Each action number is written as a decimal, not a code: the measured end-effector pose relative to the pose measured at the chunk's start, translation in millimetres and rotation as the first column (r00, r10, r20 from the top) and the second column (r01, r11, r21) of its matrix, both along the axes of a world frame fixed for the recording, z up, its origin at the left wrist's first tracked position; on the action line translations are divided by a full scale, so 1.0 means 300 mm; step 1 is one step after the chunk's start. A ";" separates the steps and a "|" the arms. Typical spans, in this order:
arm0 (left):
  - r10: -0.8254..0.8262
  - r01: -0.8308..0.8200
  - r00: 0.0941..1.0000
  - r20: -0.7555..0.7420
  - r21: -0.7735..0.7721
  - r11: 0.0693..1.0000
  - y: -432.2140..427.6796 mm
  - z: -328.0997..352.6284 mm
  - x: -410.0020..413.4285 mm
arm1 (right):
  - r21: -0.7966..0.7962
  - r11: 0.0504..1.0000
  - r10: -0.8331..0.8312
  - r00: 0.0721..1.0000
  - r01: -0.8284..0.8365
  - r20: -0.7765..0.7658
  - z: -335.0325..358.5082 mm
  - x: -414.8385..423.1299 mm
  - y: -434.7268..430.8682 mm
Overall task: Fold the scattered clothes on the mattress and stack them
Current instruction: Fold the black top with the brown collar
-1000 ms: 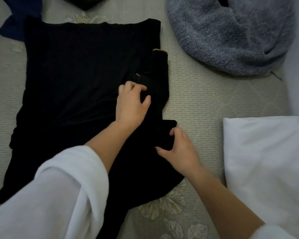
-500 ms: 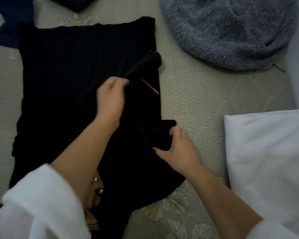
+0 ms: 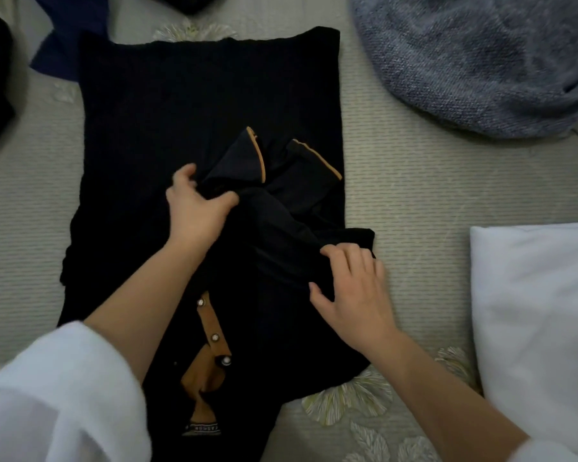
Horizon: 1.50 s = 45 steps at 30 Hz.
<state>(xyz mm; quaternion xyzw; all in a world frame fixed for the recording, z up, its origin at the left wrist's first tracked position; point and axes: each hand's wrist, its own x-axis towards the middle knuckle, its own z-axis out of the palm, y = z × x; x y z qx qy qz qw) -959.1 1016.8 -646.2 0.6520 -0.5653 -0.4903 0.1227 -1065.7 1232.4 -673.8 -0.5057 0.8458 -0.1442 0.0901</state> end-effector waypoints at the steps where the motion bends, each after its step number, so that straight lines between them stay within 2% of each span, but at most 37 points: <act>1: -0.156 0.168 0.977 0.147 -0.071 0.983 -0.017 -0.005 -0.019 | 0.000 1.000 0.028 1.000 -0.028 0.009 -0.001 0.008 -0.014; 3: -0.343 0.425 0.857 0.384 -0.154 0.892 -0.052 -0.026 -0.046 | 0.005 0.999 0.051 0.998 -0.052 0.038 -0.004 0.027 -0.040; 5: -0.421 0.600 0.715 0.558 -0.179 0.780 -0.091 -0.054 -0.047 | 0.017 0.999 0.044 0.997 -0.045 0.065 -0.008 0.042 -0.061; 6: -0.447 0.660 0.660 0.604 -0.183 0.729 -0.110 -0.068 -0.040 | 0.029 0.999 0.037 0.996 -0.040 0.075 -0.011 0.046 -0.067; 7: -0.458 0.680 0.654 0.602 -0.201 0.705 -0.127 -0.073 -0.034 | 0.040 0.999 0.032 0.996 -0.036 0.083 -0.015 0.048 -0.070; 8: -0.447 0.639 0.721 0.530 -0.257 0.725 -0.141 -0.077 -0.030 | 0.048 0.998 0.030 0.996 -0.034 0.088 -0.019 0.047 -0.072; 9: -0.400 0.527 0.832 0.384 -0.321 0.787 -0.143 -0.069 -0.033 | 0.053 0.998 0.031 0.996 -0.036 0.089 -0.021 0.045 -0.069; 10: -0.311 0.357 0.932 0.184 -0.339 0.870 -0.147 -0.056 -0.040 | 0.054 0.998 0.034 0.996 -0.039 0.086 -0.021 0.042 -0.067; 11: -0.187 0.164 0.981 -0.057 -0.279 0.946 -0.157 -0.031 -0.049 | 0.049 0.998 0.038 0.996 -0.042 0.083 -0.020 0.039 -0.069; 12: -0.037 -0.009 0.957 -0.286 -0.158 0.987 -0.173 0.003 -0.058 | 0.038 0.998 0.041 0.996 -0.044 0.083 -0.016 0.035 -0.073; 13: 0.105 -0.131 0.878 -0.467 -0.023 0.991 -0.196 0.037 -0.062 | 0.020 0.999 0.047 0.995 -0.048 0.085 -0.010 0.033 -0.079; 14: 0.212 -0.201 0.782 -0.586 0.084 0.976 -0.224 0.075 -0.064 | -0.004 0.998 0.055 0.995 -0.055 0.086 -0.004 0.032 -0.087; 16: 0.329 -0.252 0.645 -0.689 0.215 0.944 -0.309 0.126 -0.054 | -0.052 0.996 0.080 0.993 -0.076 0.082 0.009 0.036 -0.107; 18: 0.395 -0.263 0.566 -0.724 0.296 0.918 -0.407 0.149 -0.027 | -0.066 0.992 0.109 0.991 -0.104 0.079 0.019 0.050 -0.131; 19: 0.428 -0.259 0.537 -0.727 0.341 0.904 -0.447 0.149 -0.008 | -0.056 0.992 0.121 0.990 -0.117 0.079 0.020 0.060 -0.143; 20: 0.452 -0.243 0.548 -0.703 0.383 0.891 -0.473 0.140 0.011 | -0.033 0.991 0.131 0.988 -0.129 0.084 0.018 0.071 -0.154; 21: 0.457 -0.227 0.623 -0.635 0.412 0.882 -0.484 0.118 0.033 | -0.004 0.990 0.139 0.986 -0.139 0.092 0.011 0.082 -0.161; 23: 0.403 -0.219 0.834 -0.377 0.444 0.869 -0.468 0.059 0.084 | 0.062 0.987 0.141 0.985 -0.148 0.103 -0.008 0.100 -0.163; 24: 0.384 -0.234 0.883 -0.269 0.456 0.858 -0.456 0.024 0.108 | 0.087 0.986 0.133 0.985 -0.143 0.106 -0.016 0.105 -0.161; 25: 0.382 -0.248 0.897 -0.222 0.464 0.851 -0.448 -0.005 0.130 | 0.099 0.986 0.120 0.986 -0.132 0.112 -0.021 0.107 -0.160; 29: 0.435 -0.285 0.856 -0.279 0.447 0.848 -0.477 -0.062 0.165 | 0.054 0.998 0.029 0.987 -0.038 0.156 -0.022 0.079 -0.168; 31: 0.479 -0.316 0.806 -0.348 0.431 0.845 -0.507 -0.059 0.166 | 0.036 0.995 -0.094 0.961 0.088 0.259 -0.007 0.049 -0.181; 33: 0.519 -0.348 0.751 -0.408 0.423 0.837 -0.530 -0.045 0.157 | 0.083 0.976 -0.218 0.917 0.202 0.335 0.002 0.014 -0.196; 35: 0.535 -0.371 0.713 -0.453 0.405 0.836 -0.544 -0.024 0.144 | 0.125 0.967 -0.250 0.920 0.222 0.303 -0.004 -0.021 -0.203; 39: 0.550 -0.390 0.631 -0.547 0.389 0.834 -0.557 0.005 0.135 | 0.072 0.965 -0.264 0.932 0.253 0.250 -0.010 -0.103 -0.183; 42: 0.461 -0.314 0.723 -0.514 0.350 0.883 -0.541 -0.006 0.145 | 0.116 0.937 -0.350 0.903 0.331 0.248 -0.005 -0.167 -0.139; 45: 0.412 -0.257 0.830 -0.375 0.398 0.881 -0.502 -0.043 0.168 | 0.132 0.933 -0.356 0.910 0.334 0.213 -0.002 -0.177 -0.090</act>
